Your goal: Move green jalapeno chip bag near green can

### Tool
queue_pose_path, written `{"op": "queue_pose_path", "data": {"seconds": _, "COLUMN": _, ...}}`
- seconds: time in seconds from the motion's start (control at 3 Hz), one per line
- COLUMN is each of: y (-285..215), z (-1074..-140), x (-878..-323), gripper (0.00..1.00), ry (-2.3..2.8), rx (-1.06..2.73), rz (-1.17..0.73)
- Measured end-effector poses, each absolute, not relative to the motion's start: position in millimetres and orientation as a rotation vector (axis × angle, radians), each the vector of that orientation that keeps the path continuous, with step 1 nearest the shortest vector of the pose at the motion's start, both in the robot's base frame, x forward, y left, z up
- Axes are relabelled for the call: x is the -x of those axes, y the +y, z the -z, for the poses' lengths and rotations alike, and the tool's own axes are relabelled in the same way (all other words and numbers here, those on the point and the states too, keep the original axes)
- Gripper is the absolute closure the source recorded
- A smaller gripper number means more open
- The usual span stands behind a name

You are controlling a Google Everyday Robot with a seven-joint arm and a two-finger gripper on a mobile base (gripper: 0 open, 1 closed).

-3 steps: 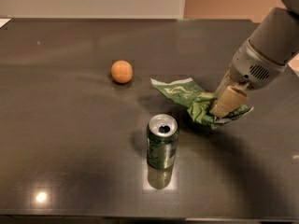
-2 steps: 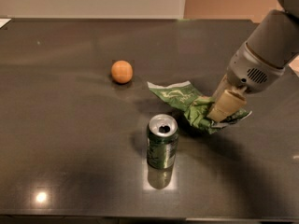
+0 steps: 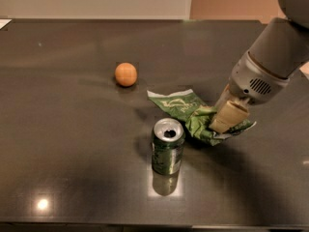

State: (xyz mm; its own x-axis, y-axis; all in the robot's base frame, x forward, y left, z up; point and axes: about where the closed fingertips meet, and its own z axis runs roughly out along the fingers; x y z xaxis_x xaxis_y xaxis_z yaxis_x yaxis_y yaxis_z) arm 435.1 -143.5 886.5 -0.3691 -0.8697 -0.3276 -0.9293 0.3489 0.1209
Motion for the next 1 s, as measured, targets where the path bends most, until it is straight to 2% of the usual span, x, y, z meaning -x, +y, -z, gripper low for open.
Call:
{"op": "queue_pose_path", "data": {"seconds": 0.33, "y": -139.5, "z": -885.9, "x": -429.9, "gripper": 0.15, "ry": 2.396, "rx": 1.649, "rz": -0.433}}
{"op": "queue_pose_path", "data": {"seconds": 0.67, "y": -138.5, "z": -886.0, "x": -431.2, "gripper": 0.0, "ry": 2.392, "rx": 1.647, "rz": -0.429}}
{"op": "queue_pose_path", "data": {"seconds": 1.0, "y": -138.5, "z": -886.0, "x": -431.3, "gripper": 0.0, "ry": 2.392, "rx": 1.647, "rz": -0.429}}
